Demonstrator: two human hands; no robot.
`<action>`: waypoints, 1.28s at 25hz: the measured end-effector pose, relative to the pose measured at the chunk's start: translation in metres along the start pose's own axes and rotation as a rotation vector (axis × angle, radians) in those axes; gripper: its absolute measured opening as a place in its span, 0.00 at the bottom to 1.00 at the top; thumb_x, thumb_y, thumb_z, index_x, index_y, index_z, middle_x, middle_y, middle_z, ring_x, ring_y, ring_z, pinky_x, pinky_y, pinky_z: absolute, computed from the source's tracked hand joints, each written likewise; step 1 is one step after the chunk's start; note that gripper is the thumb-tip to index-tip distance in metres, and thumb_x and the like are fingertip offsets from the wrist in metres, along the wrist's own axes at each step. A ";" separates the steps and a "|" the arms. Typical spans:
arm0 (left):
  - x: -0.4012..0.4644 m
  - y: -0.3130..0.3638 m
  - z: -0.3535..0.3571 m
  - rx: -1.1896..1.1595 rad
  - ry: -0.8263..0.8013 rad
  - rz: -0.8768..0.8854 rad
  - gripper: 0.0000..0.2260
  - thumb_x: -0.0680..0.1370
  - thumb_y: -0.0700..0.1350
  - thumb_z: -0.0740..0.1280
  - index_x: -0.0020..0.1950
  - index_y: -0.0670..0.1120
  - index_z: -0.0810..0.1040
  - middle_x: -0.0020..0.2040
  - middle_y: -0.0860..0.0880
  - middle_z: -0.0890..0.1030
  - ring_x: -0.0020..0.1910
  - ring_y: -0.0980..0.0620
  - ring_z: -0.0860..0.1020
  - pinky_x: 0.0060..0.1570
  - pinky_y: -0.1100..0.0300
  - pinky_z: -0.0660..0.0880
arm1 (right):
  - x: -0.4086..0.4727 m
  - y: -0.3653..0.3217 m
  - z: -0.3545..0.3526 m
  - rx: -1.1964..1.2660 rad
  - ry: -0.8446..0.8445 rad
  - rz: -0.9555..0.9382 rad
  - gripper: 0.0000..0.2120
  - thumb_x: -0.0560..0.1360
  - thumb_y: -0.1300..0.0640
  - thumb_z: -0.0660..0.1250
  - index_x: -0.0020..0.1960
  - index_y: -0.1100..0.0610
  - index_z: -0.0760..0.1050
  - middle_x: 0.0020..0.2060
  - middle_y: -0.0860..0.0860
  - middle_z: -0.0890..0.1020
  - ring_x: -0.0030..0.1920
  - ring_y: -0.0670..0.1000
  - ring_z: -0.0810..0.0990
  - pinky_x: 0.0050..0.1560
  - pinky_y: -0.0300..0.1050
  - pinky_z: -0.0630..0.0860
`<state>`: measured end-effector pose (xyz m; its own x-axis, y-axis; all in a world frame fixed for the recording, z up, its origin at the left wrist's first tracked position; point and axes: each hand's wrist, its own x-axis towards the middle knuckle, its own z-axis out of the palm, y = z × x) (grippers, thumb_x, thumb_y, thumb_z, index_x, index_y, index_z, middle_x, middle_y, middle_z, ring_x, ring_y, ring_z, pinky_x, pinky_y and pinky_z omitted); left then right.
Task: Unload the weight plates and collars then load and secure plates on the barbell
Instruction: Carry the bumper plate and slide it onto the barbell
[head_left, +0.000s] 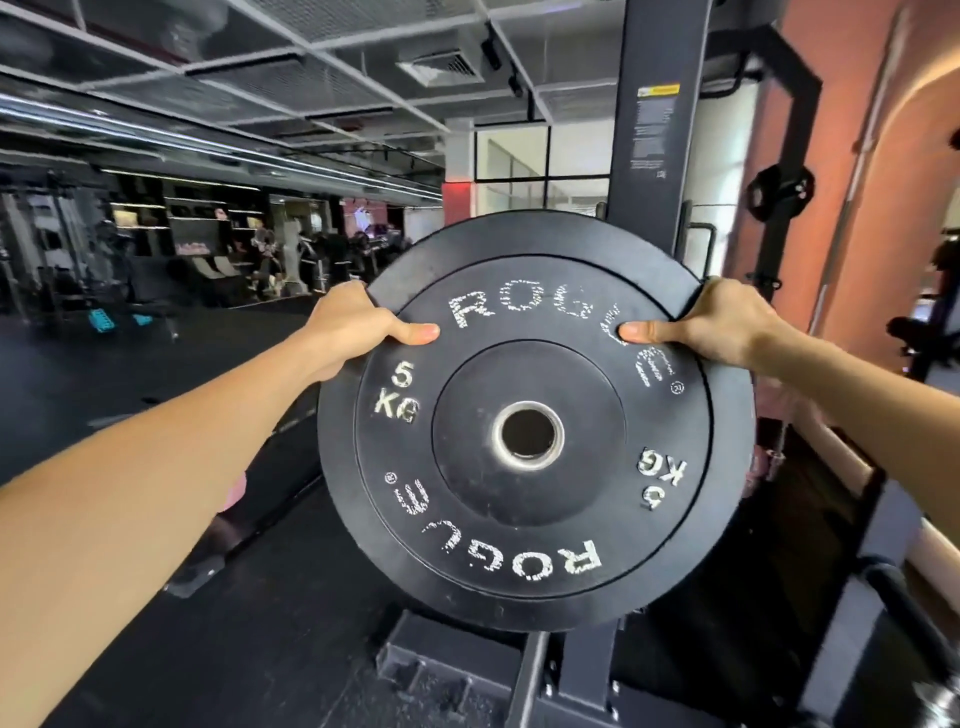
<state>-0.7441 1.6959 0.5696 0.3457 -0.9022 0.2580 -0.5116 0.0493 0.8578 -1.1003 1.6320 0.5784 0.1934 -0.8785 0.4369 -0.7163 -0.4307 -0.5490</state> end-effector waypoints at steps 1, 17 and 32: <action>0.002 -0.008 -0.002 -0.005 -0.021 0.003 0.24 0.57 0.50 0.85 0.51 0.50 0.84 0.45 0.54 0.87 0.48 0.51 0.84 0.53 0.51 0.80 | -0.008 -0.004 0.006 -0.018 0.006 0.014 0.31 0.56 0.31 0.76 0.46 0.54 0.82 0.43 0.51 0.84 0.48 0.53 0.80 0.49 0.44 0.73; -0.015 -0.236 0.100 -0.060 -0.201 0.016 0.34 0.49 0.54 0.86 0.53 0.50 0.84 0.47 0.52 0.86 0.47 0.48 0.84 0.52 0.49 0.81 | -0.125 0.107 0.192 -0.170 0.043 0.172 0.43 0.49 0.21 0.71 0.43 0.58 0.83 0.41 0.55 0.86 0.46 0.54 0.83 0.47 0.49 0.79; -0.091 -0.483 0.217 -0.085 -0.225 0.077 0.15 0.63 0.46 0.83 0.44 0.50 0.81 0.38 0.57 0.84 0.42 0.54 0.83 0.33 0.64 0.75 | -0.256 0.243 0.398 -0.221 0.085 0.199 0.38 0.53 0.26 0.74 0.40 0.61 0.82 0.38 0.53 0.83 0.41 0.52 0.81 0.38 0.45 0.75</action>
<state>-0.6989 1.6610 0.0359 0.1196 -0.9665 0.2271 -0.4589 0.1491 0.8759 -1.0567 1.6704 0.0494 -0.0160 -0.9166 0.3995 -0.8648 -0.1878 -0.4656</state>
